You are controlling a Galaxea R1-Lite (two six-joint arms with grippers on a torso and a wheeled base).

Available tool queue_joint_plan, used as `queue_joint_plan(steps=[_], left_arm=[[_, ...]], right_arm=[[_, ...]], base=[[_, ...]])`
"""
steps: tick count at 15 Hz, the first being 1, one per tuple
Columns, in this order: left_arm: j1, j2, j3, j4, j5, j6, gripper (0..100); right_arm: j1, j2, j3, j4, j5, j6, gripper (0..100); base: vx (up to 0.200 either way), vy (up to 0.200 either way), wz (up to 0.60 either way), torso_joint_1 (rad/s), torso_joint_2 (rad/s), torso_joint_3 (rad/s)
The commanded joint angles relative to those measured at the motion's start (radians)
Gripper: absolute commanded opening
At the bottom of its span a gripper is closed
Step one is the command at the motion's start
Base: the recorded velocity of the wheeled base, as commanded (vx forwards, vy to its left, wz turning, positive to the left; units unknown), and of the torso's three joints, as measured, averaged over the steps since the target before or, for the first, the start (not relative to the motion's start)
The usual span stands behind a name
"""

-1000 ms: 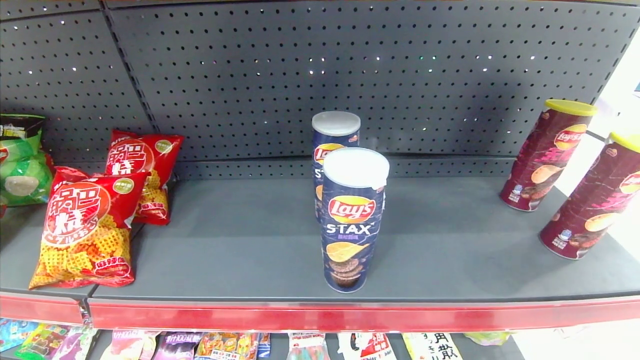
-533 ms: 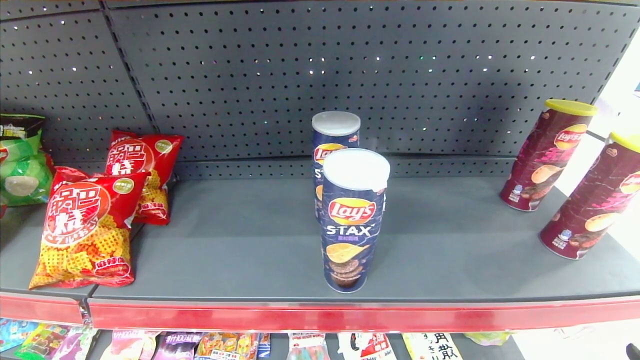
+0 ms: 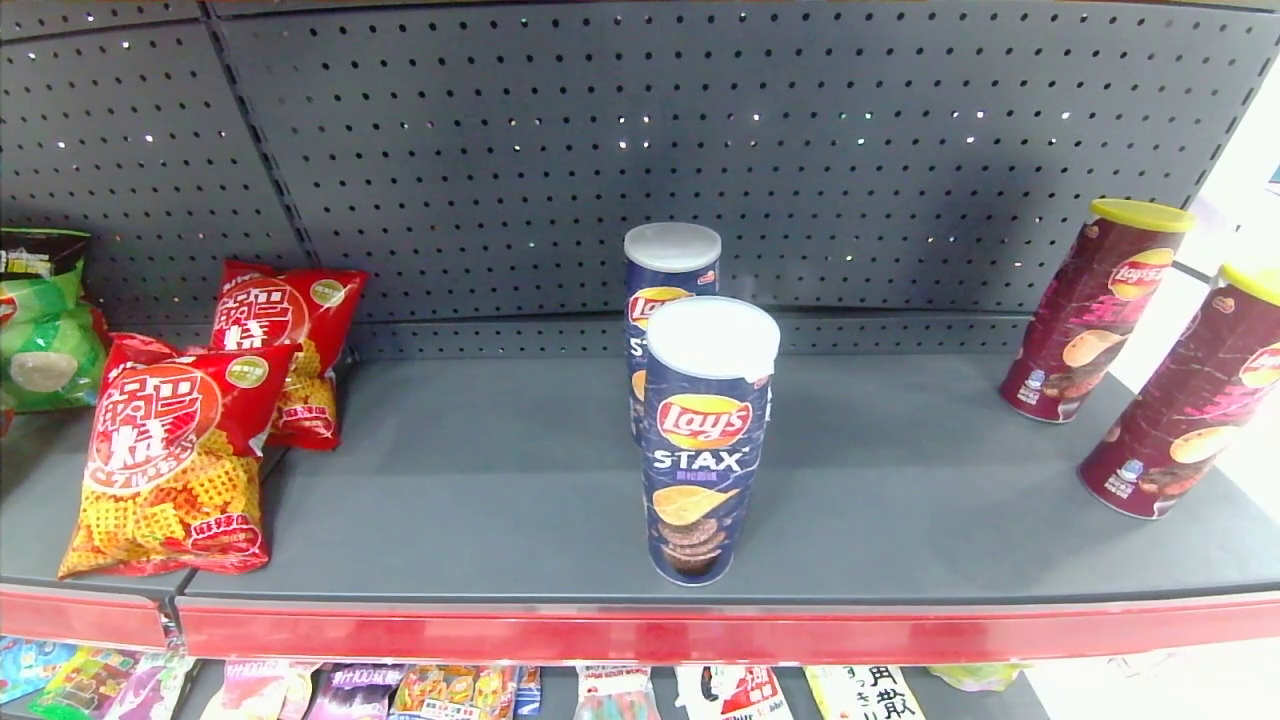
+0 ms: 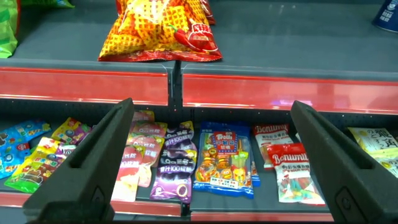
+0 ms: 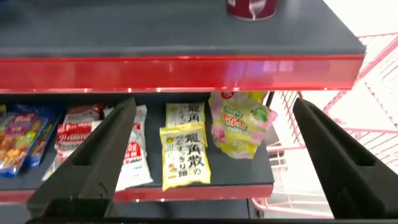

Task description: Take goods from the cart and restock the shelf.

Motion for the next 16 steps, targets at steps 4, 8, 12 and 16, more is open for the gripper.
queue_joint_plan(steps=[4, 8, 12, 16], left_arm=[[0.000, 0.001, 0.000, 0.000, 0.001, -0.001, 100], [0.000, 0.001, 0.000, 0.000, 0.001, -0.001, 100], [0.000, 0.001, 0.000, 0.000, 0.001, -0.001, 100], [0.000, 0.001, 0.001, 0.000, 0.001, -0.001, 100]], right_arm=[[-0.010, -0.052, 0.002, 0.006, 0.000, 0.001, 100], [-0.010, -0.052, 0.002, 0.006, 0.000, 0.002, 100], [-0.010, -0.052, 0.002, 0.006, 0.003, -0.004, 100], [-0.010, -0.053, 0.002, 0.006, 0.003, -0.004, 100]], base=[[0.000, 0.000, 0.00, 0.000, 0.00, 0.000], [0.000, 0.000, 0.00, 0.000, 0.00, 0.000], [0.000, 0.000, 0.00, 0.000, 0.00, 0.000], [0.000, 0.000, 0.00, 0.000, 0.00, 0.000]])
